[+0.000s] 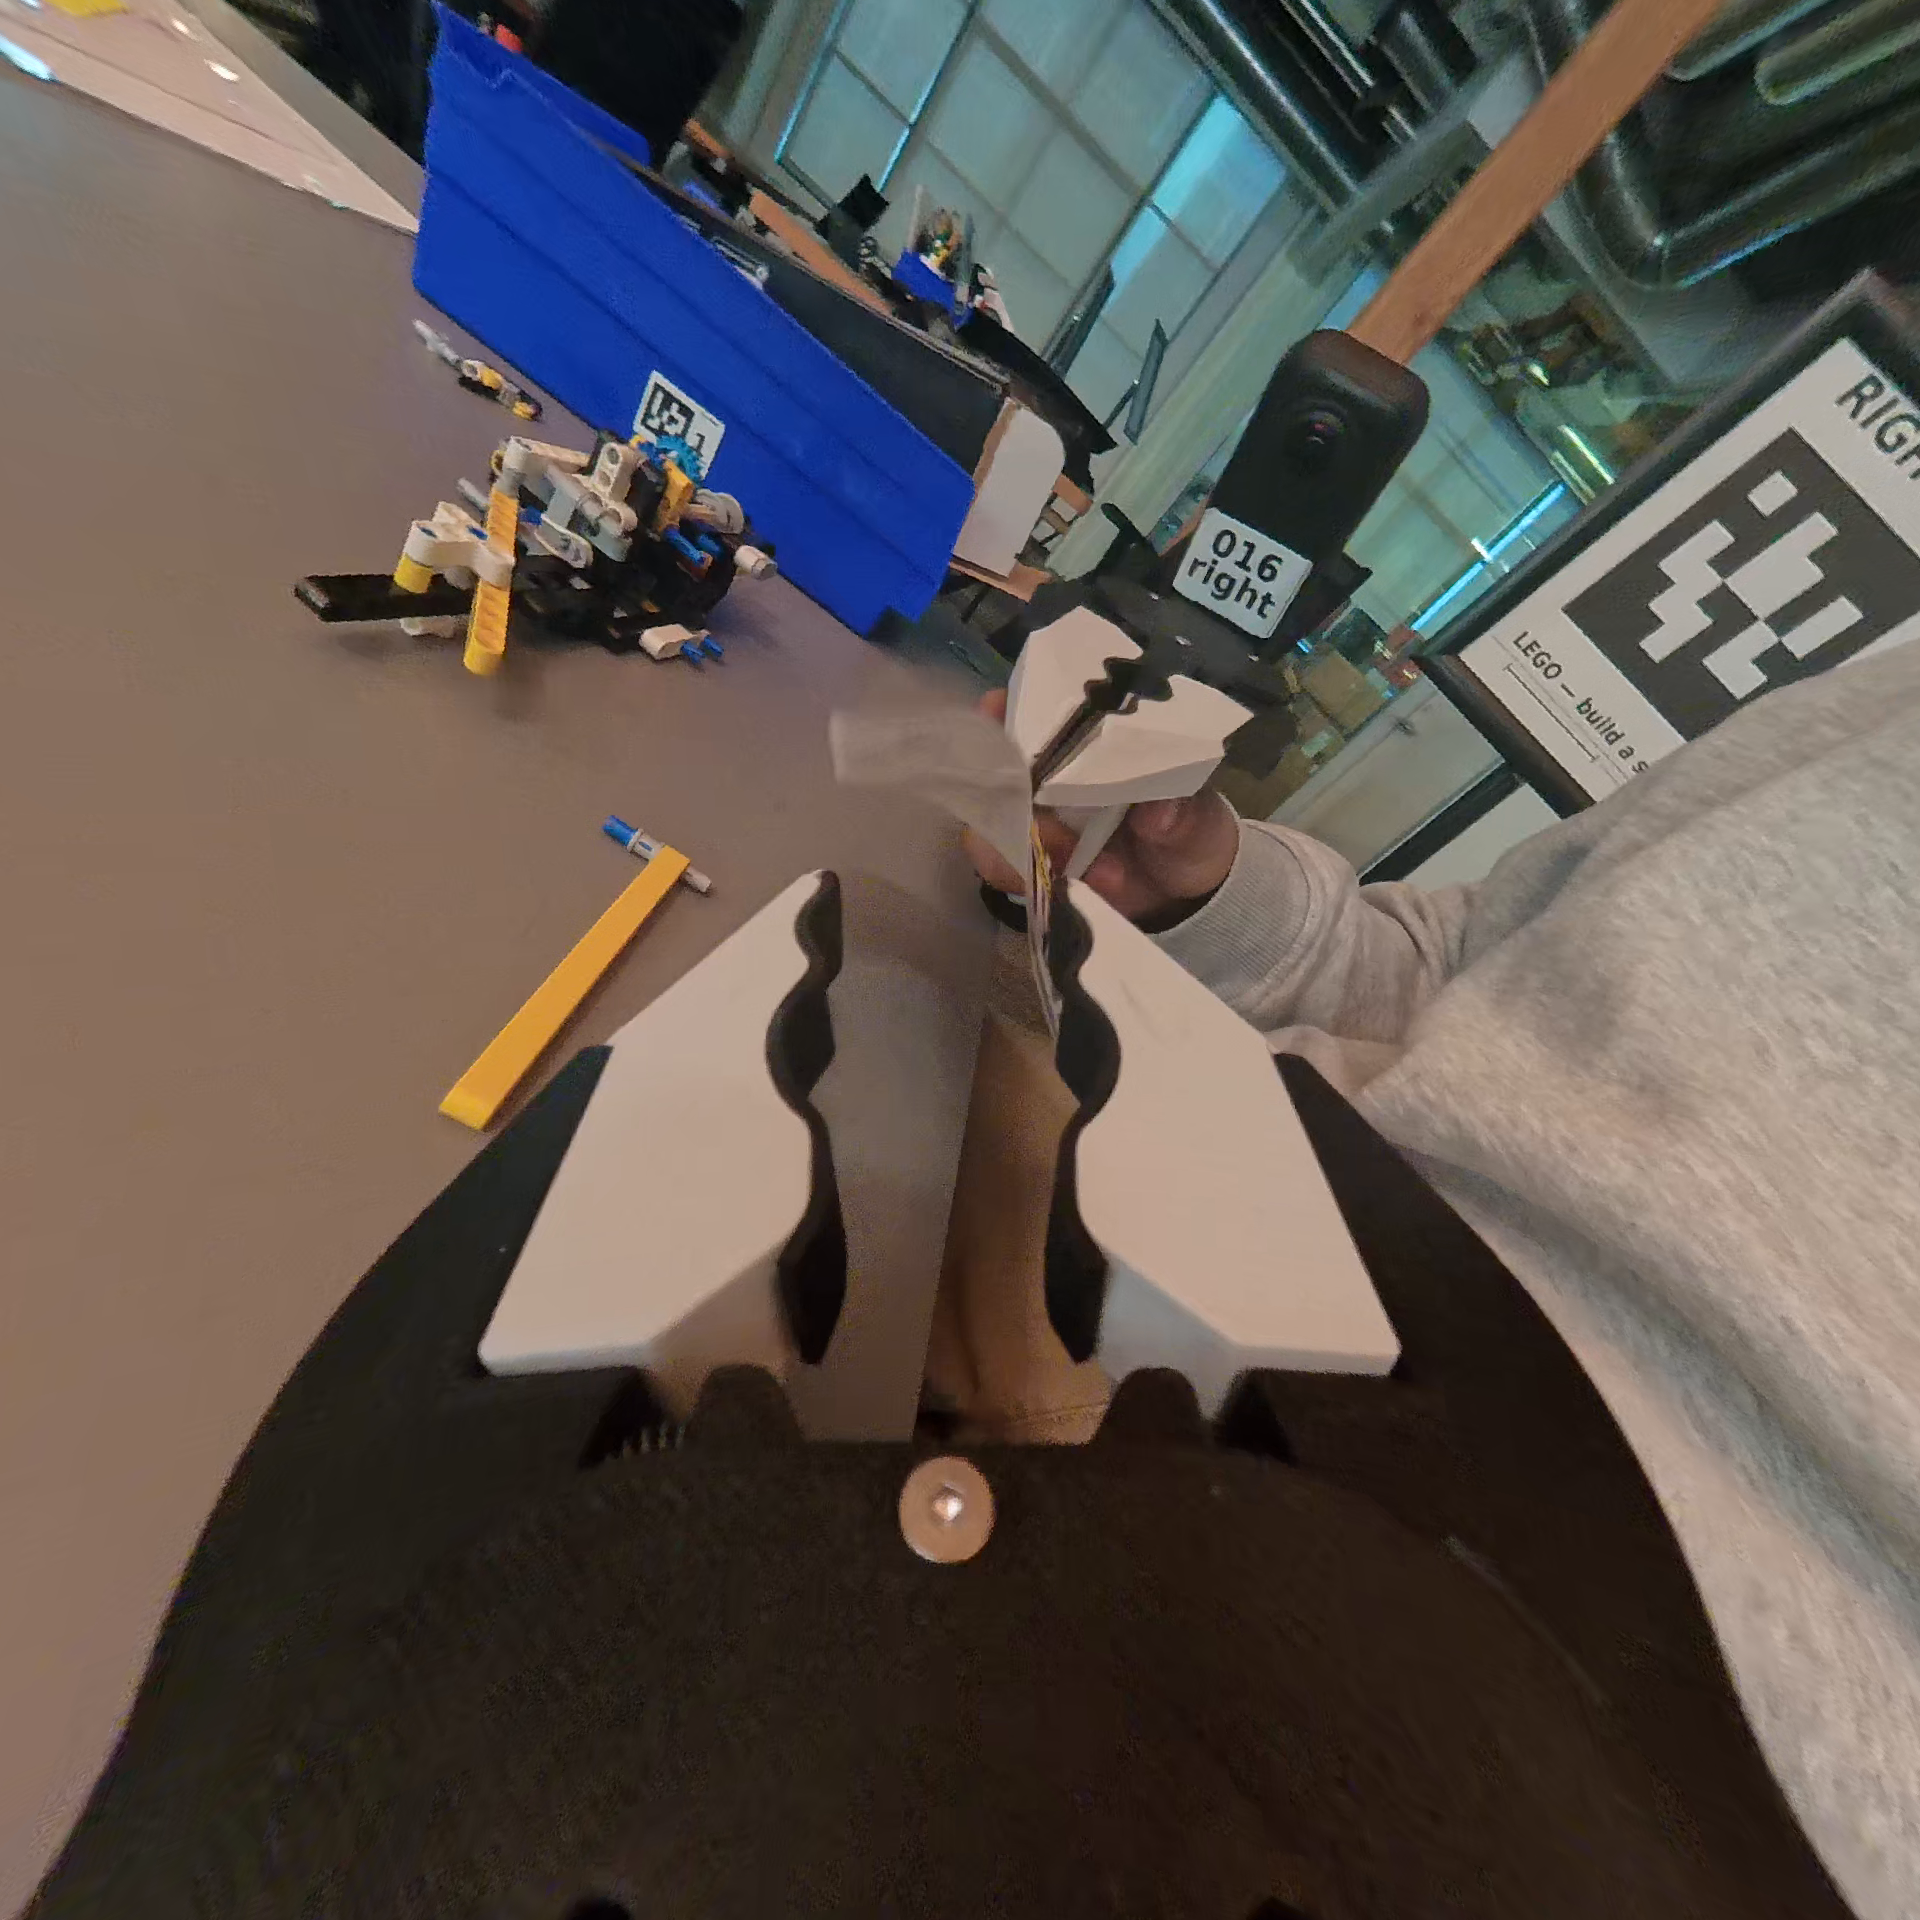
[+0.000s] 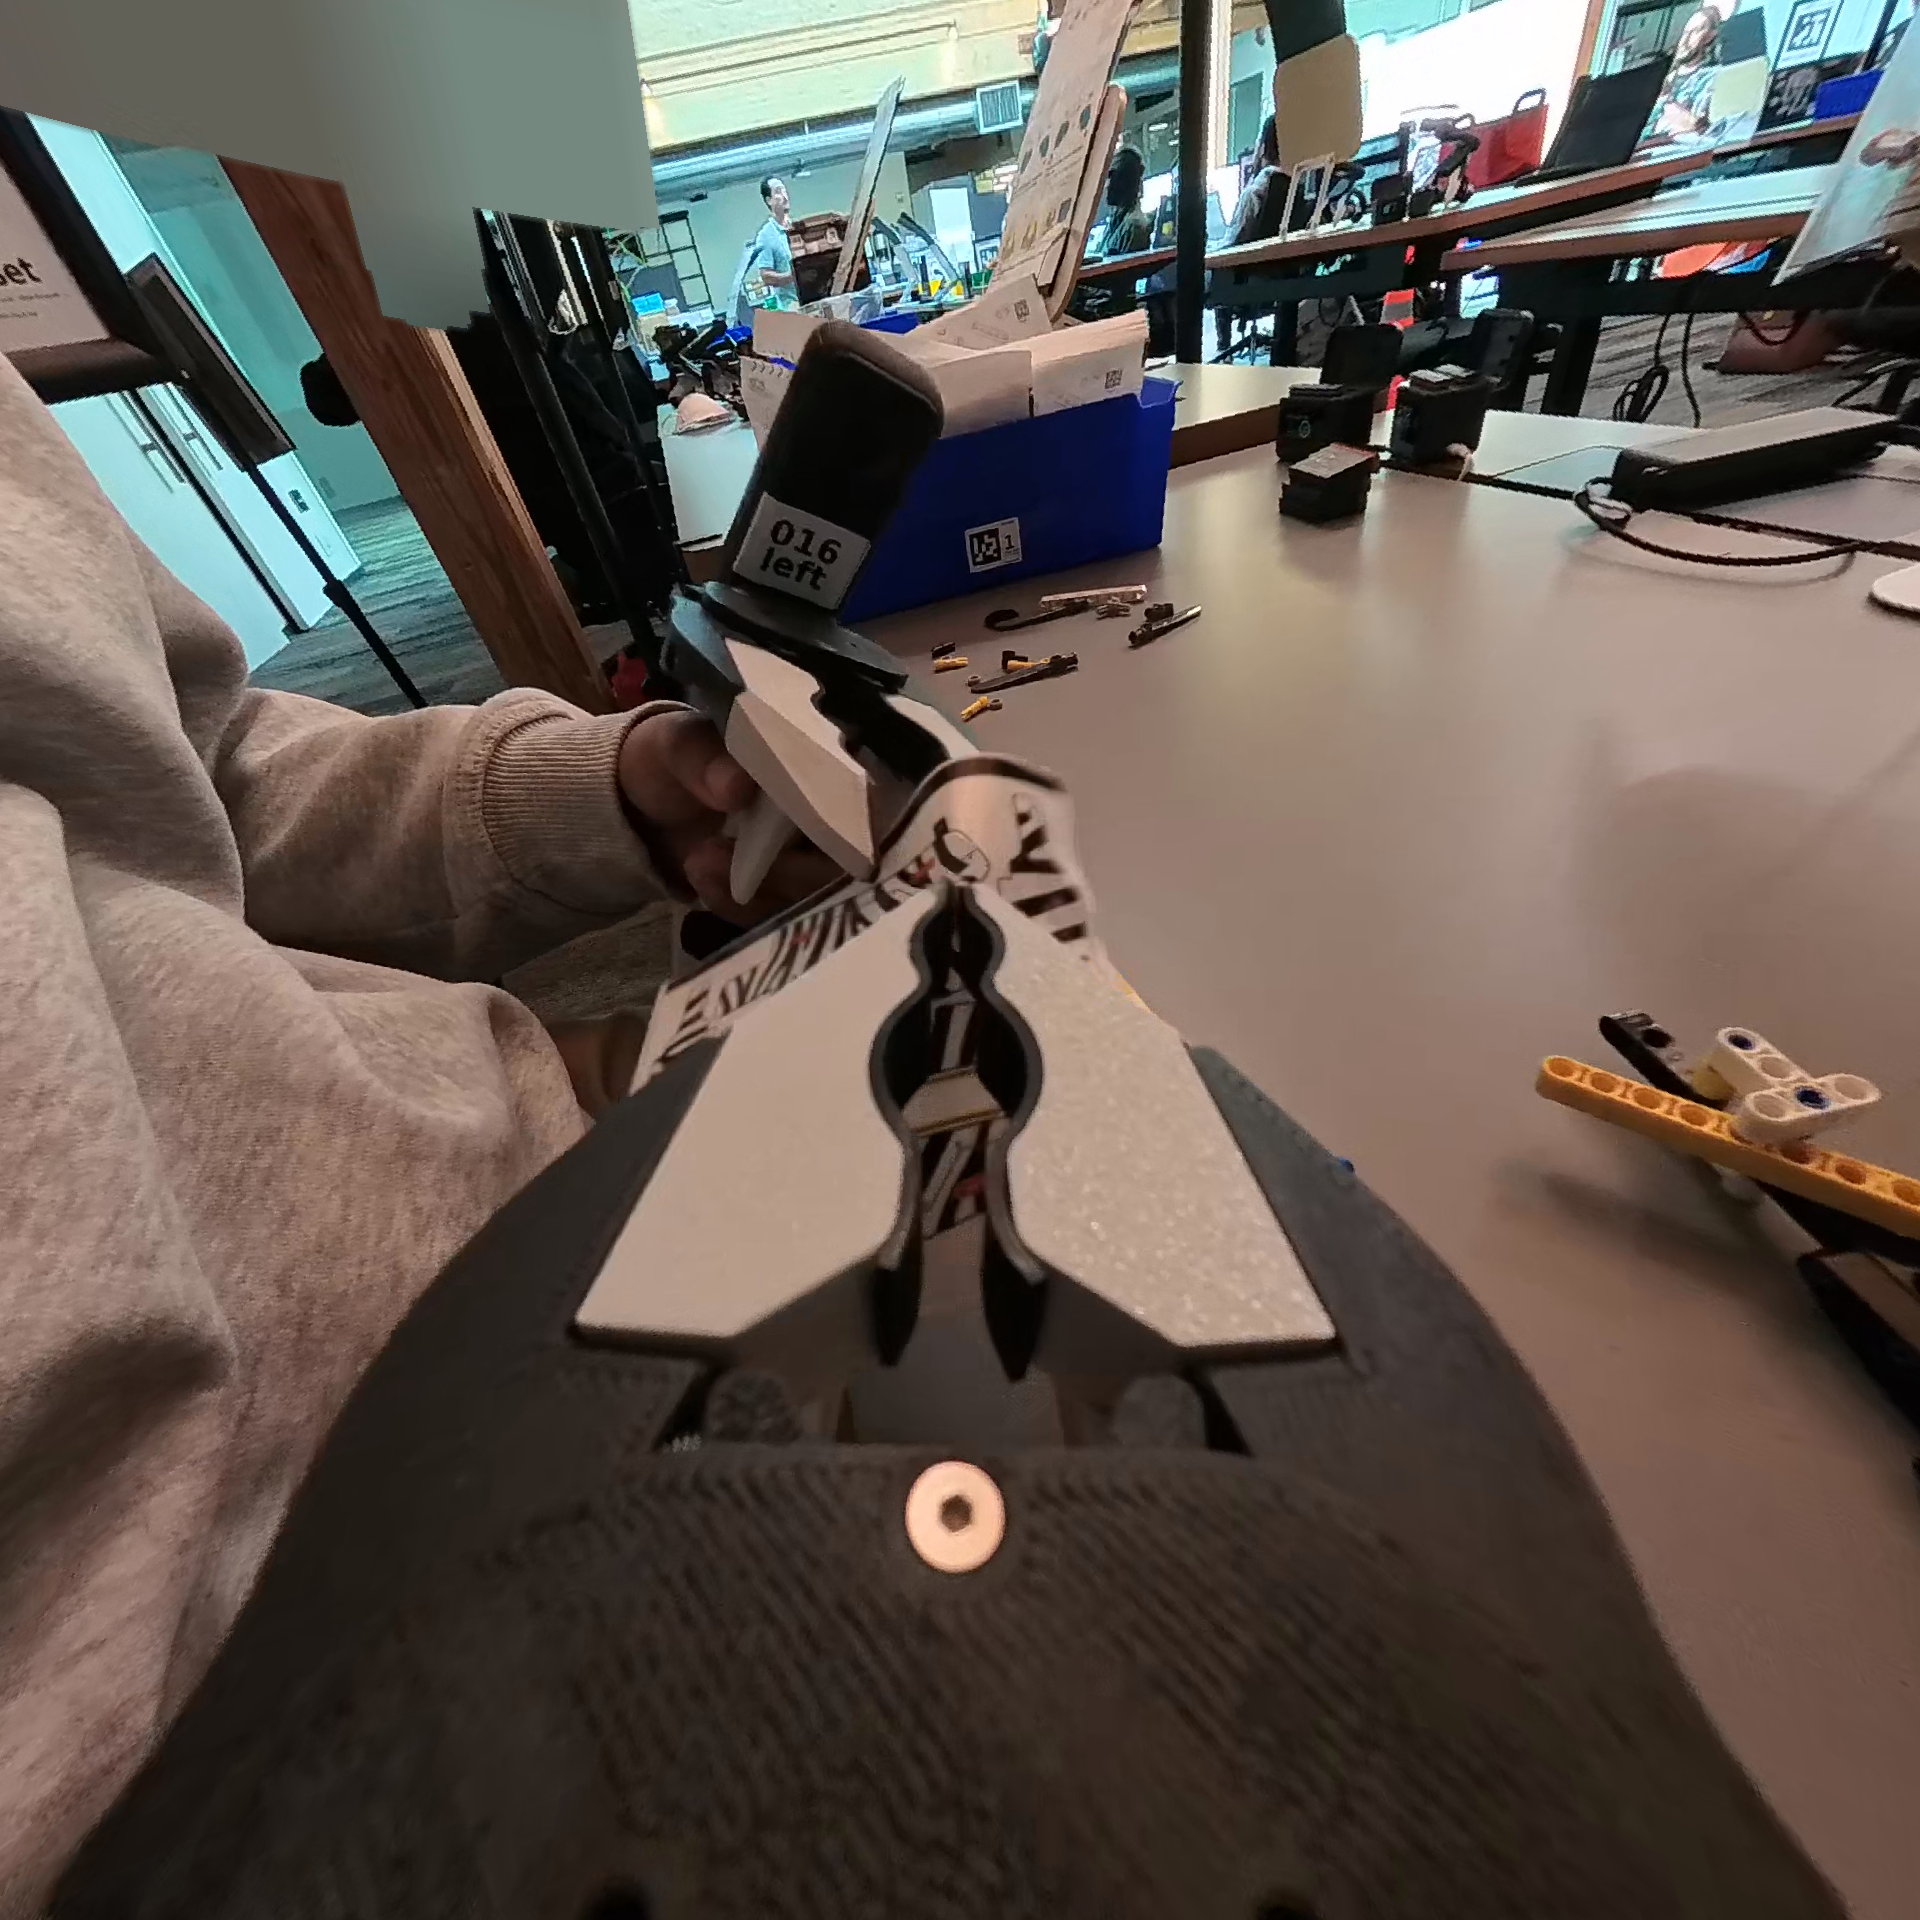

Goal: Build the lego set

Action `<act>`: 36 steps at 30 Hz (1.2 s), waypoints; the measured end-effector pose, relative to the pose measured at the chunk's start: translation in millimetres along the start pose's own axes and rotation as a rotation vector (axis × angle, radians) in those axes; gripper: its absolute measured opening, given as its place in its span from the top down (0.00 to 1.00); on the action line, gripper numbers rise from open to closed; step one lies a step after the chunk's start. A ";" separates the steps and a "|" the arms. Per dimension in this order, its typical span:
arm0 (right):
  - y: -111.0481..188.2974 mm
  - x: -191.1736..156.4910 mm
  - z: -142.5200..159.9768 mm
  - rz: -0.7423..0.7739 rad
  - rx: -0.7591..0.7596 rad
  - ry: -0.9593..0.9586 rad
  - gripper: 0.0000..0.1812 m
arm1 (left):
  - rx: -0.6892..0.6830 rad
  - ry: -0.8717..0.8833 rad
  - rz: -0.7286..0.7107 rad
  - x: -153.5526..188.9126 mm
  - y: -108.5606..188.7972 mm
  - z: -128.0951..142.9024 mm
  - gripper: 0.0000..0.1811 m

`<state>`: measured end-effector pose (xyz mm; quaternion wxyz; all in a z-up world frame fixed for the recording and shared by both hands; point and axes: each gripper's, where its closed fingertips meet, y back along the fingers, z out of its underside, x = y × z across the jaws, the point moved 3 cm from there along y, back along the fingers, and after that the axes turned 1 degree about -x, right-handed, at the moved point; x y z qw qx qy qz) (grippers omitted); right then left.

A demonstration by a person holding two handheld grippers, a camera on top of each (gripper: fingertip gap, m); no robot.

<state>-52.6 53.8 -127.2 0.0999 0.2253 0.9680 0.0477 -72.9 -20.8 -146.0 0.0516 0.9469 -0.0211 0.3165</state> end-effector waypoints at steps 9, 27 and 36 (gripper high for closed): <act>-2.7 -2.6 2.8 0.006 -0.023 0.038 1.00 | -0.027 0.133 0.136 12.2 -8.7 6.2 0.78; -14.0 -20.0 18.9 -0.022 -0.154 0.214 1.00 | 0.083 0.285 0.069 -6.7 -5.0 -1.6 1.00; -9.2 -10.6 15.3 0.026 -0.125 0.222 0.89 | 0.064 0.279 0.045 -8.5 -6.1 0.7 1.00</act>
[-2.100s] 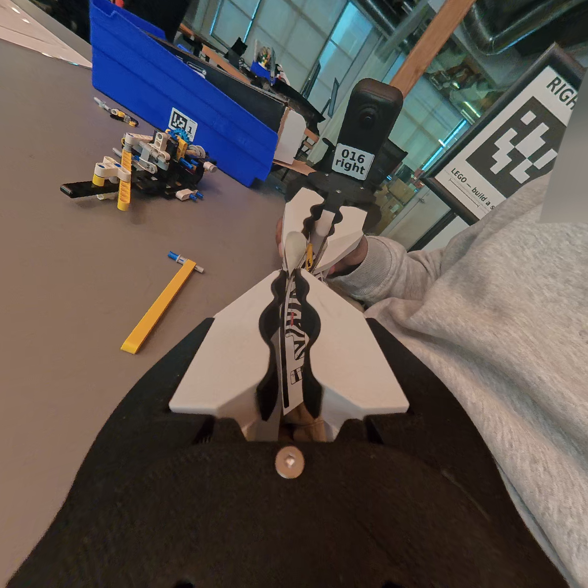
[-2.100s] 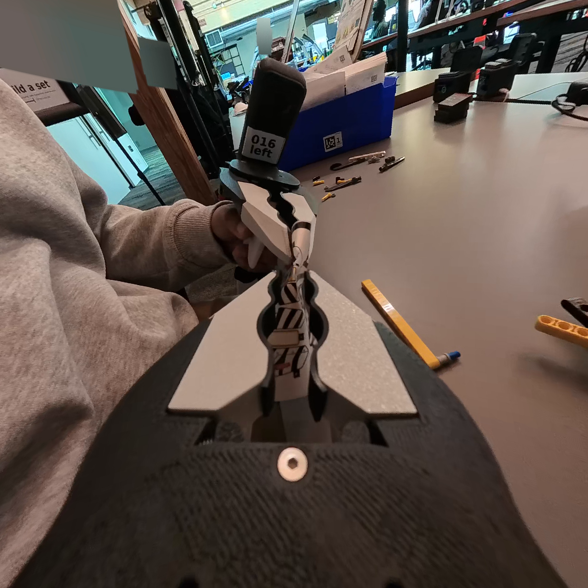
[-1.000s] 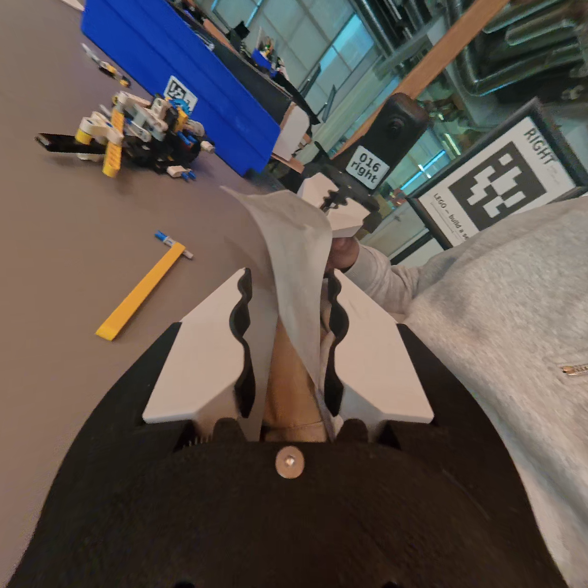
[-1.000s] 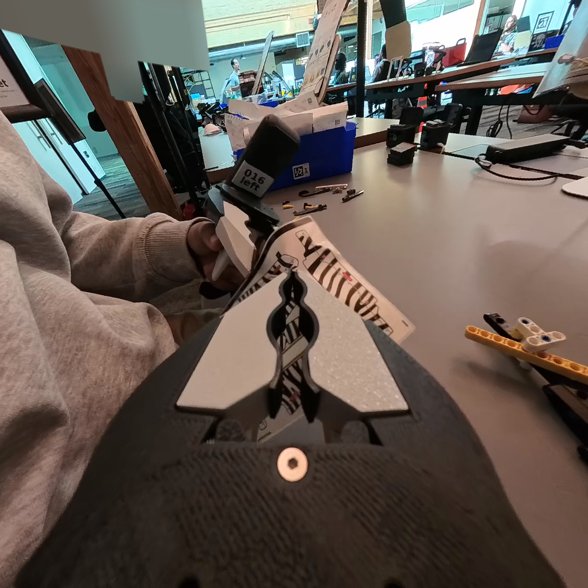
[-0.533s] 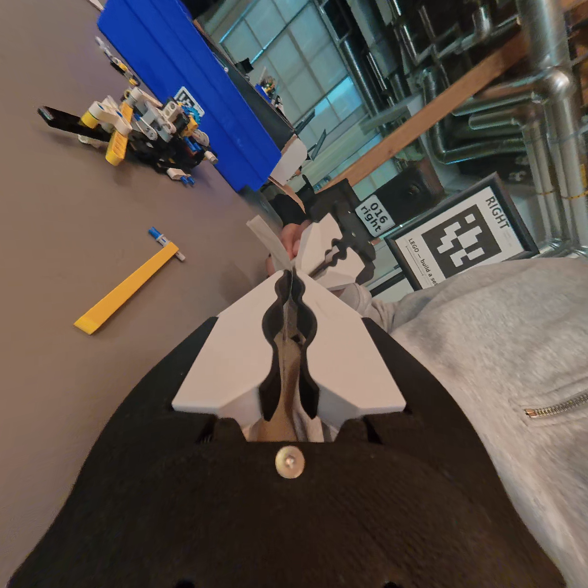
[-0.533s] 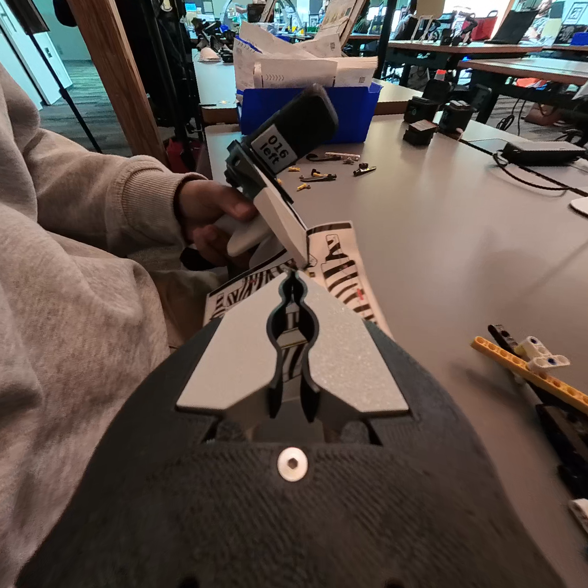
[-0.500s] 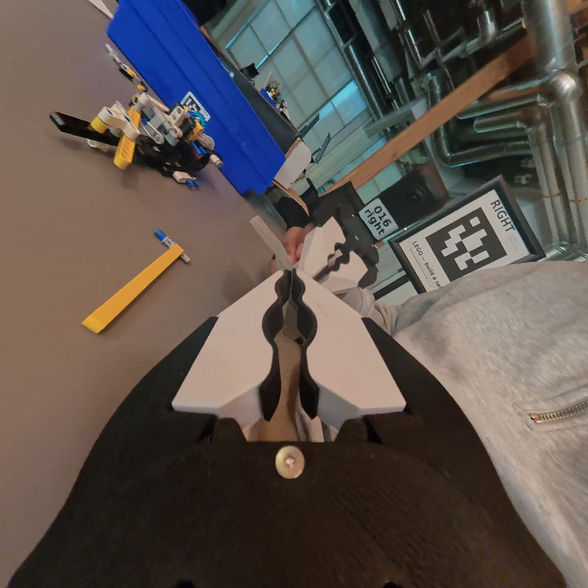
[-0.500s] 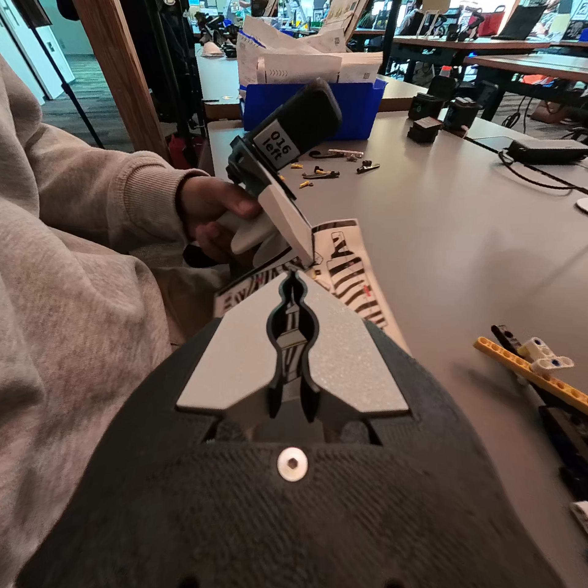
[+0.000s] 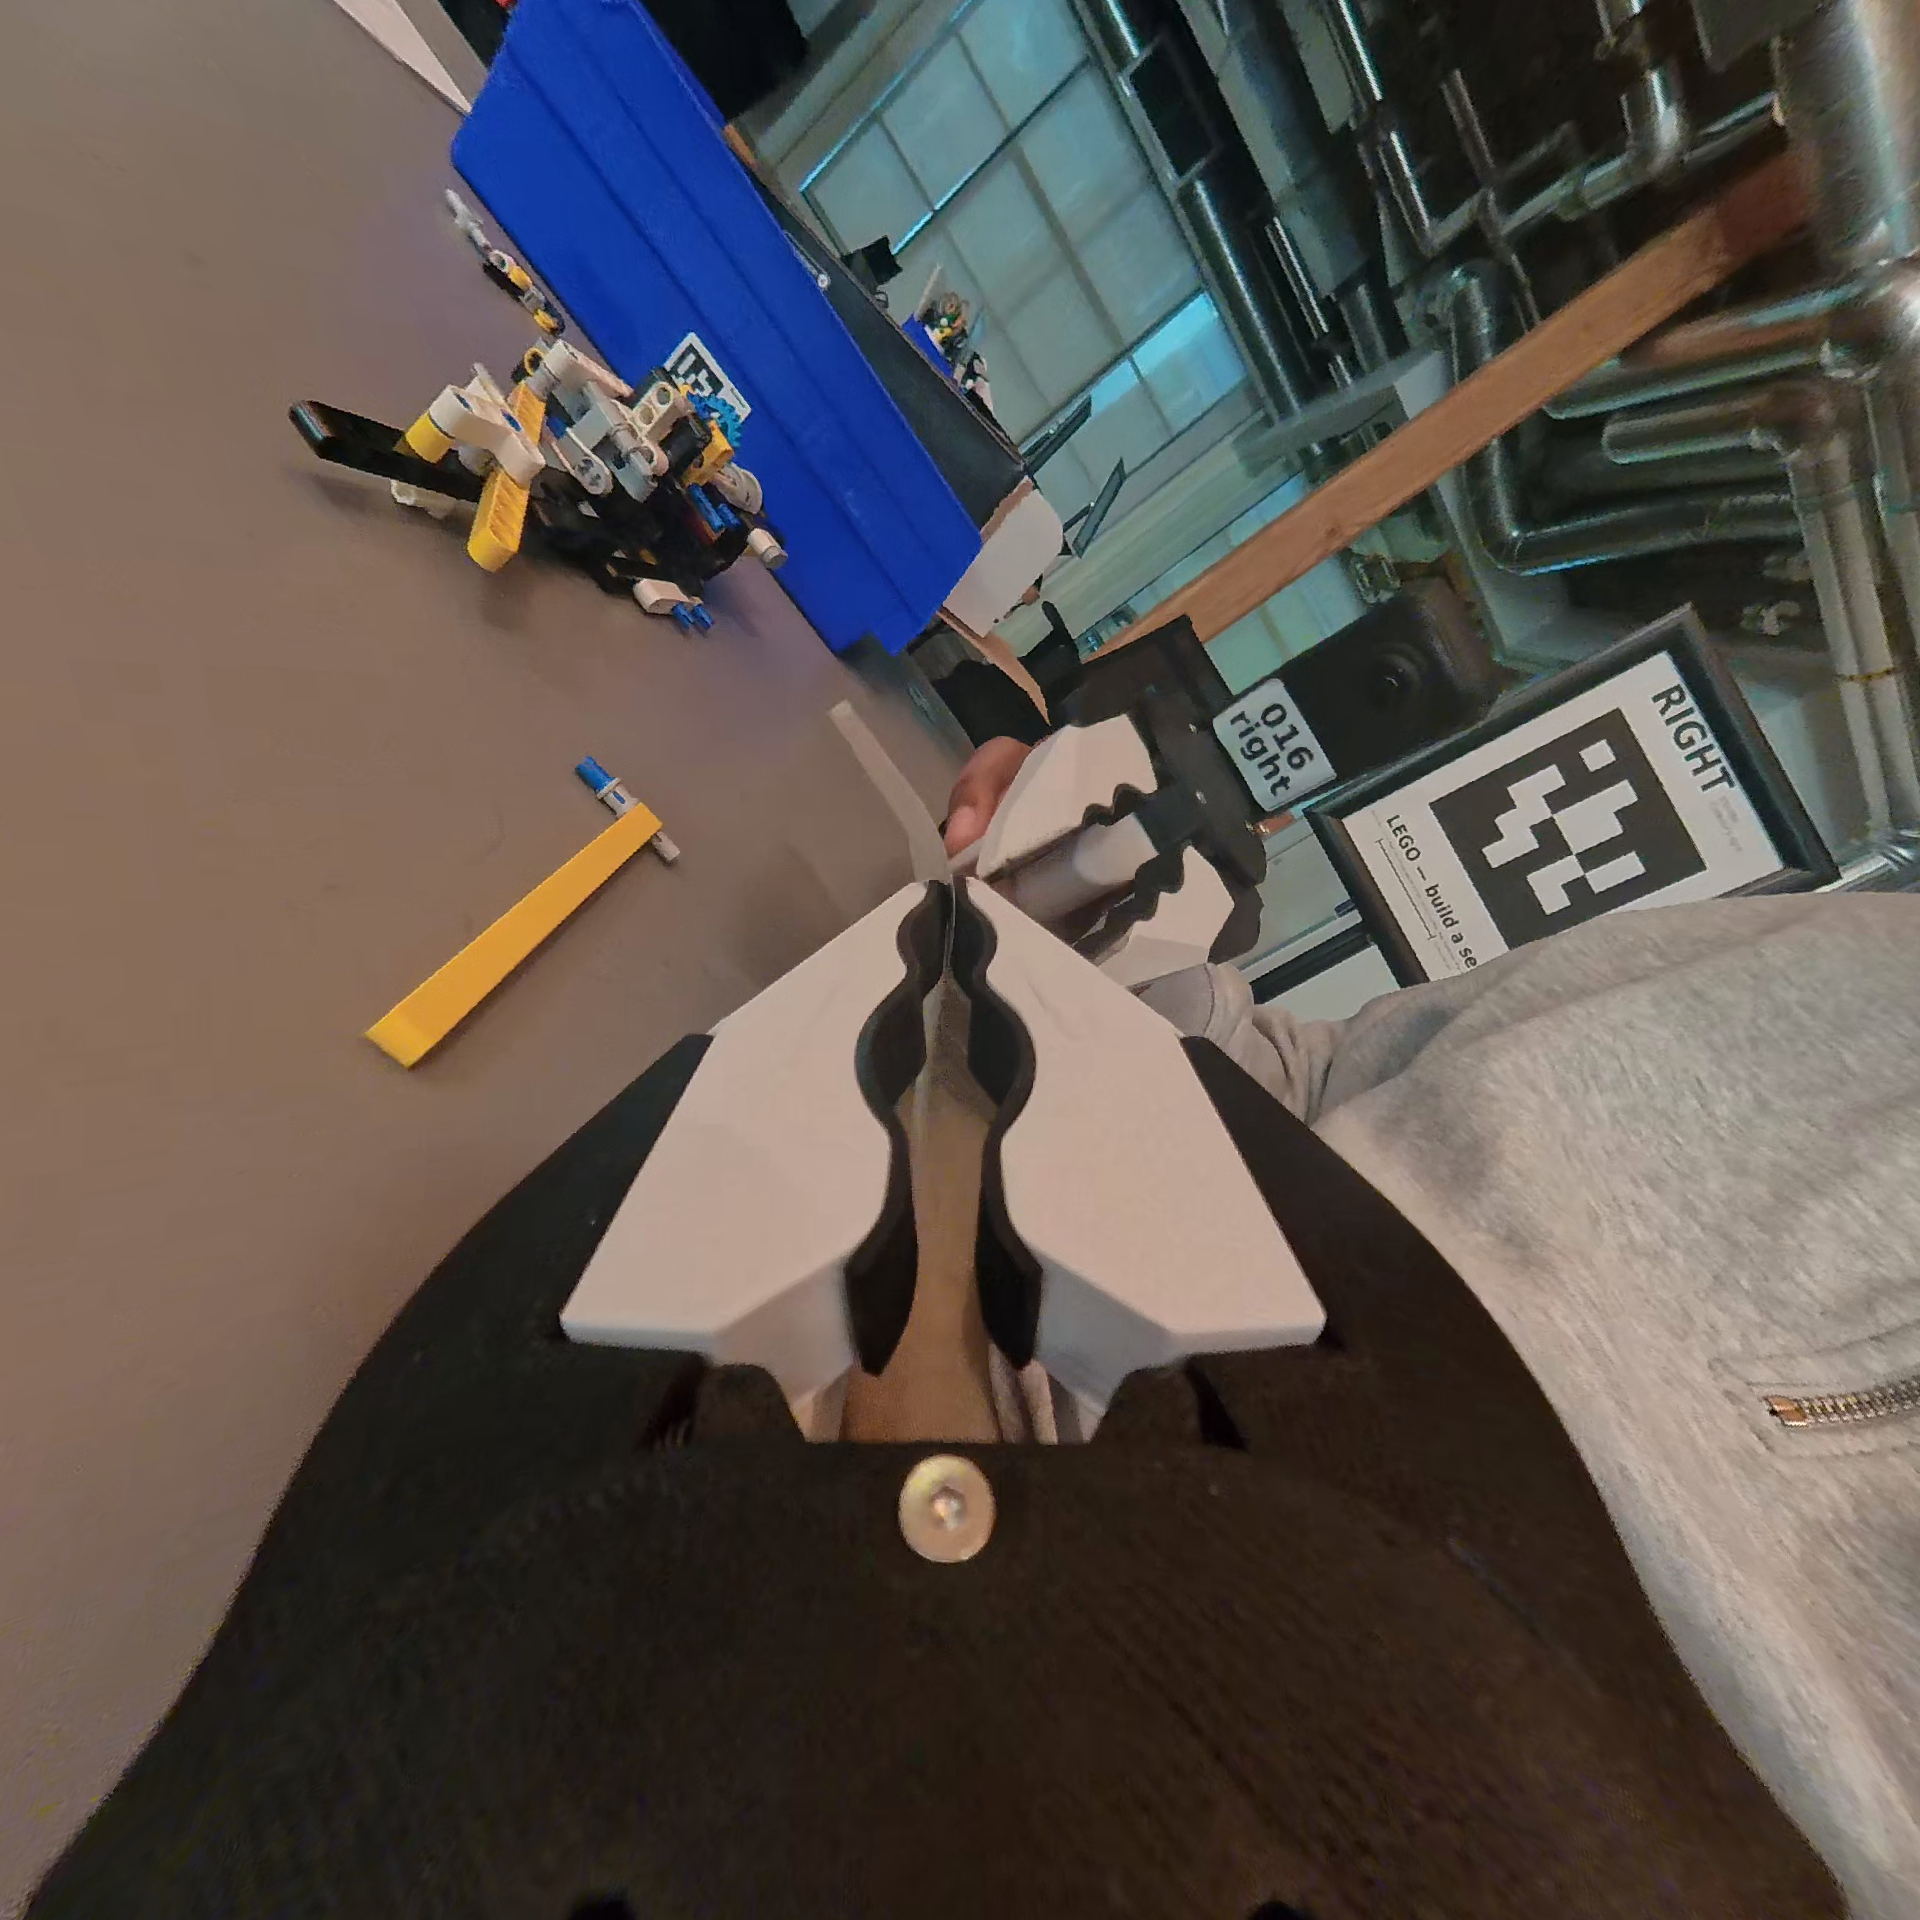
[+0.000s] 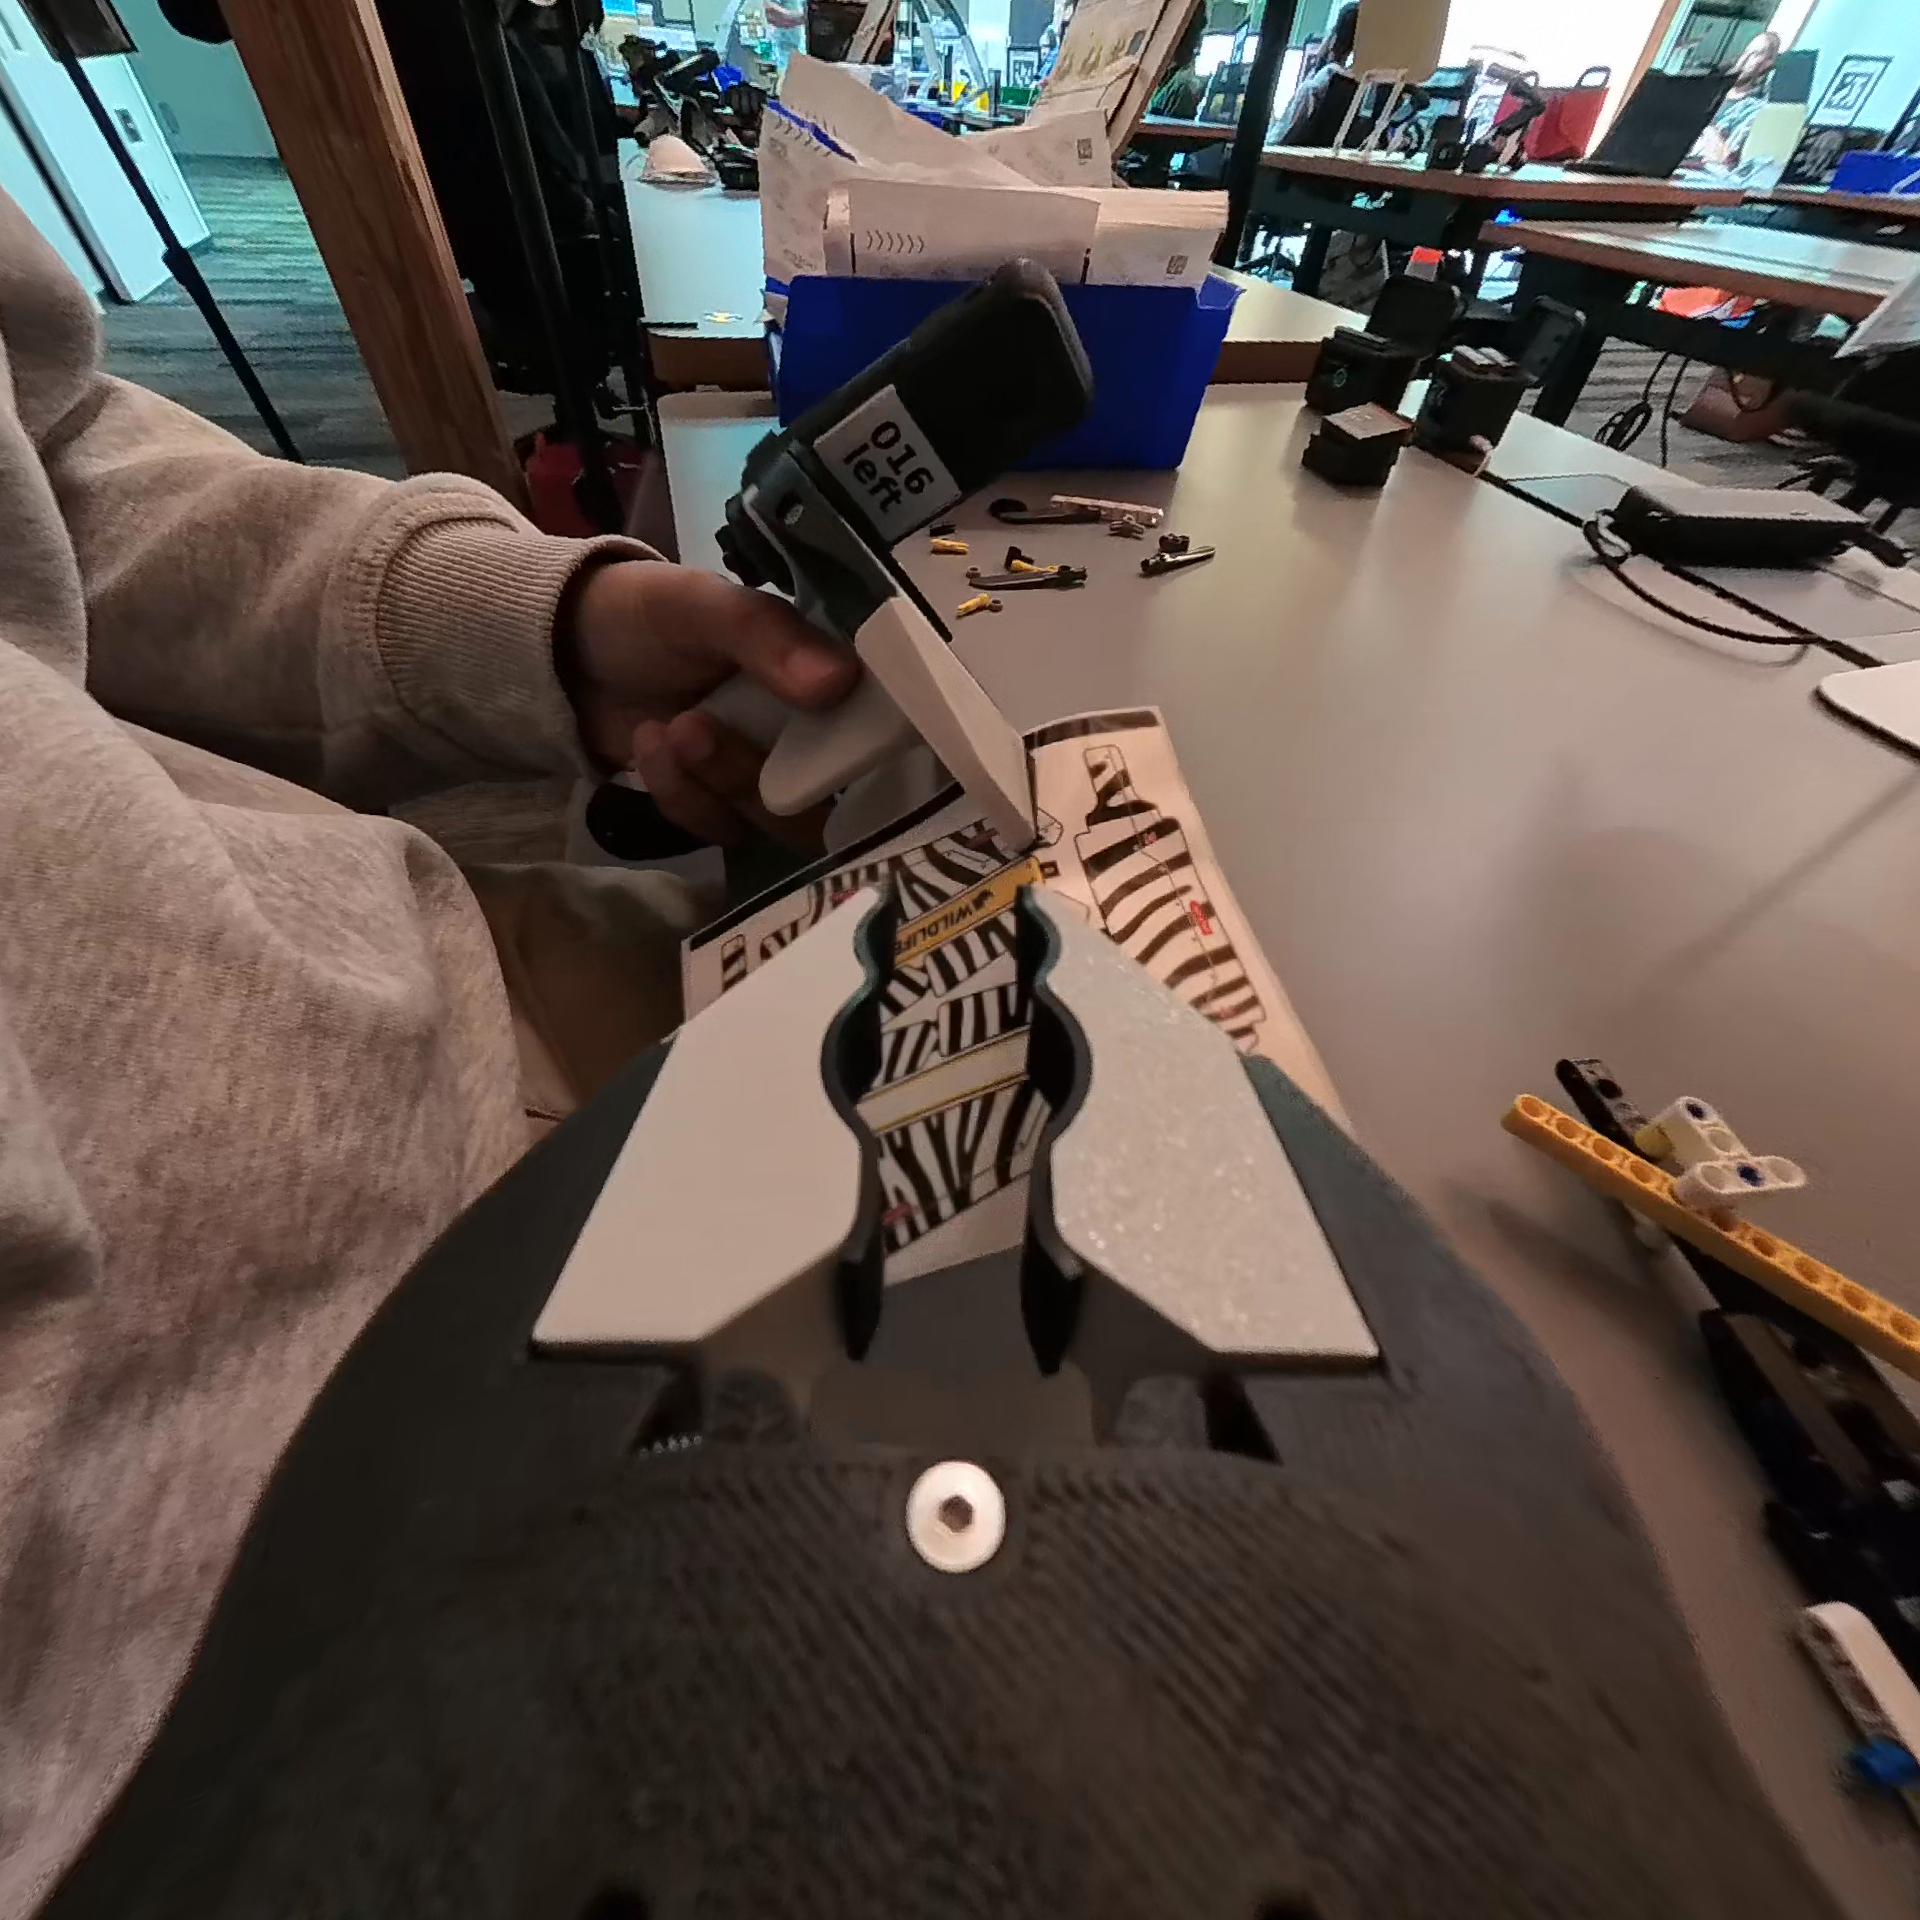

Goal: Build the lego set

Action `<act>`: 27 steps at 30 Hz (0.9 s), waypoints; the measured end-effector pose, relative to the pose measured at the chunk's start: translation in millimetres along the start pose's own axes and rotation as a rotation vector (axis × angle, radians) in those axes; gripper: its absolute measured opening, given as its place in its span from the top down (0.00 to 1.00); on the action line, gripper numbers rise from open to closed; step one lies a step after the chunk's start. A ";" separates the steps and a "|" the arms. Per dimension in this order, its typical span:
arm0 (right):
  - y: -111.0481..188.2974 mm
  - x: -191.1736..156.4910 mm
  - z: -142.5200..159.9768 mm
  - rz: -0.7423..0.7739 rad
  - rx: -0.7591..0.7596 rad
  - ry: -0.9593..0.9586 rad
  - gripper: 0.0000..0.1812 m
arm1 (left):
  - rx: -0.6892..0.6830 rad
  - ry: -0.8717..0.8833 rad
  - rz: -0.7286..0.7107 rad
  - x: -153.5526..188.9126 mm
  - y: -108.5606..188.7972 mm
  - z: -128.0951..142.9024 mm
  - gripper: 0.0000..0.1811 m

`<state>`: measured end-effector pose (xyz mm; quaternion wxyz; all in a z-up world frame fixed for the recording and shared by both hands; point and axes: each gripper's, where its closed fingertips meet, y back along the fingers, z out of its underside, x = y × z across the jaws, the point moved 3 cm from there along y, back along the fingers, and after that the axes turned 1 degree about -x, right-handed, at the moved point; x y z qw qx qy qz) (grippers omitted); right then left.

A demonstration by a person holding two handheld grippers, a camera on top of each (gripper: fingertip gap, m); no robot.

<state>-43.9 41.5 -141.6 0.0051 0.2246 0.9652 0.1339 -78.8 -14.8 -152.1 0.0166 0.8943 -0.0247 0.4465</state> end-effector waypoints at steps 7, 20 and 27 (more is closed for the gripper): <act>-3.4 0.0 0.2 0.083 -0.042 0.124 0.85 | -0.030 -0.023 -0.020 -0.4 -2.4 4.1 1.00; -16.2 -0.7 11.6 0.269 -0.233 0.449 0.87 | -0.048 -0.017 -0.022 -0.7 -4.7 6.8 1.00; -17.4 -3.4 12.0 0.291 -0.266 0.525 0.89 | -0.044 -0.007 -0.036 -2.8 -4.7 6.2 1.00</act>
